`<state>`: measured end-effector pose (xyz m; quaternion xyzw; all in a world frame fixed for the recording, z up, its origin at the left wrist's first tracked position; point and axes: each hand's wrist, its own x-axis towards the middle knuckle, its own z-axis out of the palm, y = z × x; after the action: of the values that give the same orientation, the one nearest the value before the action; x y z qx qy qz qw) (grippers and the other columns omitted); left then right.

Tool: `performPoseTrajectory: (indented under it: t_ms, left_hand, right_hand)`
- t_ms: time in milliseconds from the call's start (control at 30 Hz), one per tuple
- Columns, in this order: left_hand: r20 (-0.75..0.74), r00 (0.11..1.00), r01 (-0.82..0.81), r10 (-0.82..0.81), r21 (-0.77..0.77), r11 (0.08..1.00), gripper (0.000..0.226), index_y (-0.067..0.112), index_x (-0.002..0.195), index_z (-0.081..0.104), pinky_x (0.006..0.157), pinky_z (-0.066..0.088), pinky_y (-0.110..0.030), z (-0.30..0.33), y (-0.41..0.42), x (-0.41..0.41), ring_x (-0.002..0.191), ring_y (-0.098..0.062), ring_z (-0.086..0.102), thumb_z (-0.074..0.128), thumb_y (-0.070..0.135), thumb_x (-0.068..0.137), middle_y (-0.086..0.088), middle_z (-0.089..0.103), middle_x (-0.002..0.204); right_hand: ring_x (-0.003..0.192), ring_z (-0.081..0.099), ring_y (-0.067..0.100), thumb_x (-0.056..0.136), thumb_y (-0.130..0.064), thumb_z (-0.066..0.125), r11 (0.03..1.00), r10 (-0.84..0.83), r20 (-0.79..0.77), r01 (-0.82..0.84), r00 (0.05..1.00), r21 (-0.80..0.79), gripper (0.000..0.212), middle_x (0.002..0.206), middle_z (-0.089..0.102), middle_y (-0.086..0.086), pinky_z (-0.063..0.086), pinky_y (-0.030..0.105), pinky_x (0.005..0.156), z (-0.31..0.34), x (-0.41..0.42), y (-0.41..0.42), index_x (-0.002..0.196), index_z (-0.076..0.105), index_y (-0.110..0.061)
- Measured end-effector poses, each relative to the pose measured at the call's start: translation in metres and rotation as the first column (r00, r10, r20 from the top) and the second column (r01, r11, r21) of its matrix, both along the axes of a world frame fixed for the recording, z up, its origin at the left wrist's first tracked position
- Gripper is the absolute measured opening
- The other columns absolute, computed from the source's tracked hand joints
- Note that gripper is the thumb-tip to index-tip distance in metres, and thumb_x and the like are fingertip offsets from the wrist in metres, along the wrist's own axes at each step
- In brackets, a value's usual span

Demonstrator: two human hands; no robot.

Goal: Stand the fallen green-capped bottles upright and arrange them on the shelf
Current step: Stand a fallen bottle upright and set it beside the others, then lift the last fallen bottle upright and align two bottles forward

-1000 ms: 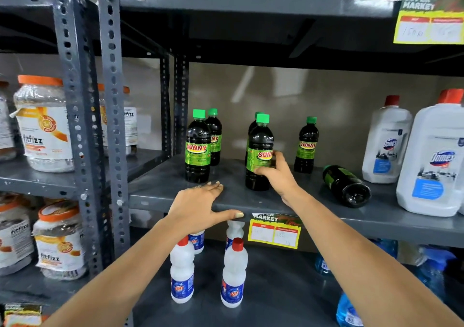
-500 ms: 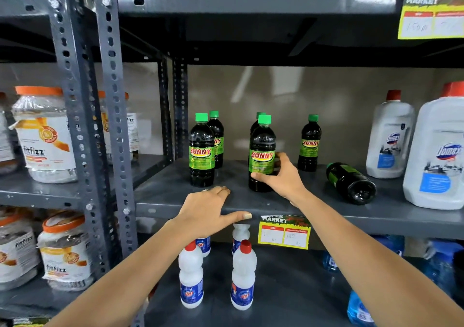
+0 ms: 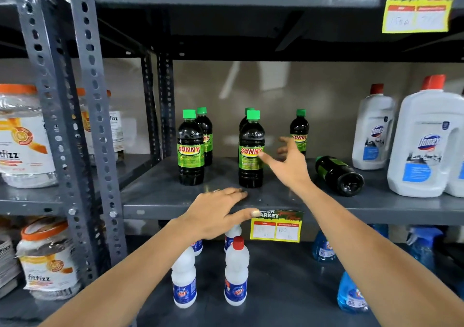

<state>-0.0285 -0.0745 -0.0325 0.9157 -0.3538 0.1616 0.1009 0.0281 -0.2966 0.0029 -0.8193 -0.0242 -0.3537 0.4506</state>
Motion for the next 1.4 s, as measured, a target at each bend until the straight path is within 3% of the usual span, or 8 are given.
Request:
performPoseTrajectory:
  t_ms: [200,333,467,567,700,833,1067,1400]
  left_hand:
    - [-0.023,0.99,0.14,-0.139,0.083,0.987,0.103,0.018,0.151,0.026,0.115,0.023,-0.036,-0.006,-0.058,-0.002,0.143,-0.012,0.018,0.025,0.089,0.076,0.001,0.022,0.159]
    - [-0.054,0.994,0.105,-0.098,0.148,0.983,0.106,0.016,0.15,0.025,0.111,0.03,-0.039,0.005,-0.087,0.01,0.142,-0.019,0.026,0.024,0.09,0.074,0.001,0.024,0.158]
    - [-0.156,0.98,0.147,-0.125,0.14,0.979,0.095,0.017,0.151,0.021,0.116,0.021,-0.037,0.008,-0.096,0.022,0.144,-0.017,0.018,0.035,0.081,0.082,0.001,0.019,0.16]
    - [-0.159,0.979,0.144,-0.125,0.113,0.983,0.092,0.02,0.152,0.019,0.115,0.023,-0.038,0.005,-0.095,0.025,0.145,-0.012,0.011,0.034,0.08,0.084,0.005,0.016,0.16]
    - [-0.179,0.979,0.127,-0.097,0.166,0.978,0.091,0.021,0.153,0.011,0.116,0.019,-0.039,0.008,-0.1,0.022,0.146,-0.012,0.006,0.03,0.079,0.086,0.007,0.008,0.161]
    - [-0.225,0.972,0.117,-0.07,0.2,0.973,0.091,0.019,0.154,0.003,0.118,0.006,-0.032,0.011,-0.101,0.02,0.145,-0.011,-0.002,0.03,0.076,0.088,0.005,-0.003,0.161]
    - [-0.207,0.976,0.104,-0.062,0.199,0.974,0.09,0.017,0.154,0.003,0.115,0.003,-0.029,0.011,-0.101,0.017,0.145,-0.011,-0.003,0.029,0.075,0.09,0.003,-0.001,0.161]
    - [-0.189,0.98,0.098,-0.063,0.183,0.978,0.092,0.018,0.154,0.004,0.114,0.005,-0.029,0.007,-0.1,0.021,0.145,-0.012,0.0,0.027,0.078,0.088,0.004,-0.001,0.161]
  right_hand:
    - [0.089,0.068,0.018,0.058,-0.08,0.056,0.96,-0.262,-0.052,0.254,0.964,-0.115,0.059,0.083,0.071,-0.008,0.051,0.03,0.079,0.037,-0.019,-0.089,0.081,0.069,-0.028]
    - [0.116,0.057,0.032,0.054,-0.088,0.052,0.884,-0.443,-0.375,0.327,0.814,-0.335,0.102,0.127,0.062,0.01,0.046,0.037,0.093,0.039,-0.023,-0.141,0.125,0.06,-0.016]
    - [0.122,0.051,0.033,0.057,-0.066,0.077,0.967,-0.254,-0.657,0.2,0.71,-0.158,0.106,0.139,0.05,0.016,0.042,0.034,0.092,0.034,-0.022,-0.152,0.137,0.045,-0.005]
    - [0.096,0.062,0.033,0.055,-0.051,0.084,0.964,-0.25,-0.581,0.255,0.775,-0.074,0.09,0.11,0.063,0.017,0.052,0.038,0.082,0.031,-0.018,-0.151,0.122,0.054,0.001]
    - [0.093,0.063,0.035,0.063,-0.07,0.065,0.896,-0.44,-0.249,0.439,0.863,-0.062,0.075,0.099,0.065,0.014,0.047,0.034,0.071,0.016,-0.014,-0.13,0.103,0.057,-0.007]
    - [0.09,0.059,0.027,0.071,-0.056,0.072,0.957,-0.288,0.012,0.287,0.958,0.029,0.061,0.094,0.056,0.001,0.04,0.031,0.072,-0.003,-0.007,-0.113,0.103,0.036,-0.02]
    - [0.101,0.06,0.018,0.072,-0.023,0.079,0.985,-0.016,-0.009,0.018,1.0,0.169,0.069,0.106,0.06,-0.006,0.045,0.032,0.084,-0.012,-0.007,-0.115,0.127,0.038,-0.018]
    - [0.104,0.06,0.019,0.073,-0.009,0.076,0.972,0.105,-0.059,-0.09,0.993,0.219,0.059,0.106,0.062,-0.006,0.044,0.031,0.082,-0.013,-0.004,-0.119,0.12,0.043,-0.024]
